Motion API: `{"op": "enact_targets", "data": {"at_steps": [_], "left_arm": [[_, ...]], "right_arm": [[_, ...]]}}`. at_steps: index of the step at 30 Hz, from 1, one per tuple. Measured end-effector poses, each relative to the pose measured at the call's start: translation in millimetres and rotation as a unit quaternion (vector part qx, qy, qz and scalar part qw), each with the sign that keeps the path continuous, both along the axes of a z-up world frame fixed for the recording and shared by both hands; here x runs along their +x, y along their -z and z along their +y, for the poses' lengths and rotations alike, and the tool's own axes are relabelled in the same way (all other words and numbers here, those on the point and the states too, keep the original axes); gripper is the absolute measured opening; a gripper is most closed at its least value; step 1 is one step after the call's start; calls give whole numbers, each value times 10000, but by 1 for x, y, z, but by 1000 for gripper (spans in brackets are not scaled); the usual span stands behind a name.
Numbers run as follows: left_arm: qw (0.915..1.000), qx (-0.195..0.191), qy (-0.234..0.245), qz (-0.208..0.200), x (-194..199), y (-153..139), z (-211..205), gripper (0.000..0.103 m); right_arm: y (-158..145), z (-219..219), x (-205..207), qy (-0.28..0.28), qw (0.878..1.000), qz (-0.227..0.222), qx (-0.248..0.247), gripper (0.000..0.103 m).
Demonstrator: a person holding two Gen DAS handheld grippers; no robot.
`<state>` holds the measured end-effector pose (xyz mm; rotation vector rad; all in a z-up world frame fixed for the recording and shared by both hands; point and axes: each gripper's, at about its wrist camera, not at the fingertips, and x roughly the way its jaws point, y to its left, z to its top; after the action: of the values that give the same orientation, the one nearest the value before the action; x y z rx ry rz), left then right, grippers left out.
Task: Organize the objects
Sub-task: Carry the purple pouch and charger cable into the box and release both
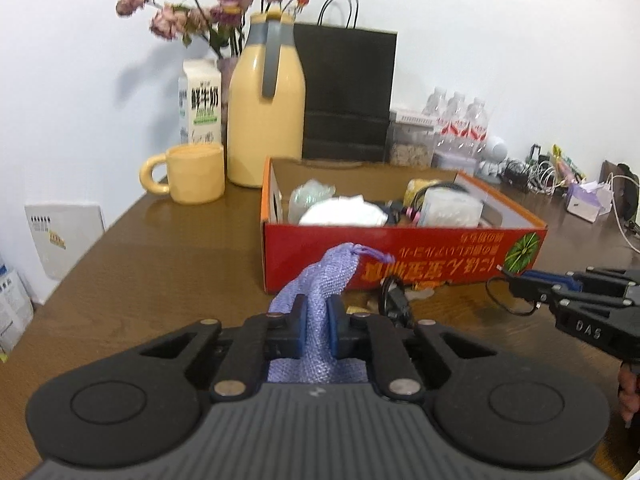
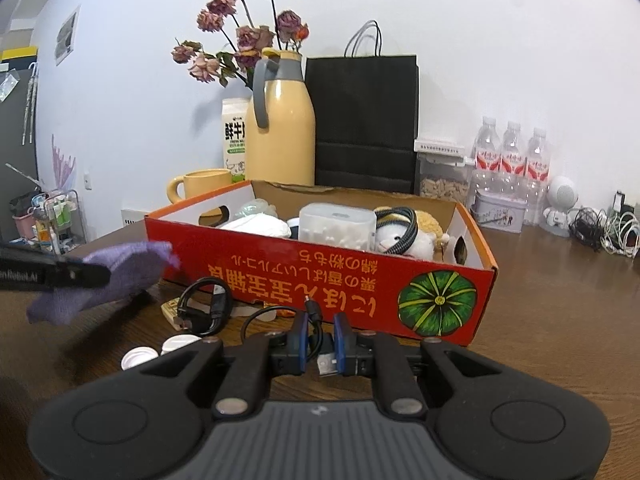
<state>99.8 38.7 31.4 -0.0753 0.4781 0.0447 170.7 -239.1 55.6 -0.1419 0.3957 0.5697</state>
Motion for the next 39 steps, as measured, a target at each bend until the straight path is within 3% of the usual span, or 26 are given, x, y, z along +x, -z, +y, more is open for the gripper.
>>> {"op": "enact_targets", "data": {"at_steps": [9,18,25,31,39], "left_arm": [[9967,268,181,-750,0,-42,-10,11],[9918,278,292,-1211,52,-72,-23,11],[9930,113,302,-1136,116,-72,-28,11],[9960,-85,132,-880,166,-52,-23,11],[9988,57,205,-434,191,-25,-27,16]], "right_arm": [[-22,4,-2,-70,9991,-410,119,12],[-62,23,34,46,9960,-857,237,12],[-69,37,90,365,9958,-786,302,12],[-61,39,135,664,9948,-623,459,12],[-36,35,159,606,9972,-175,394,13]]}}
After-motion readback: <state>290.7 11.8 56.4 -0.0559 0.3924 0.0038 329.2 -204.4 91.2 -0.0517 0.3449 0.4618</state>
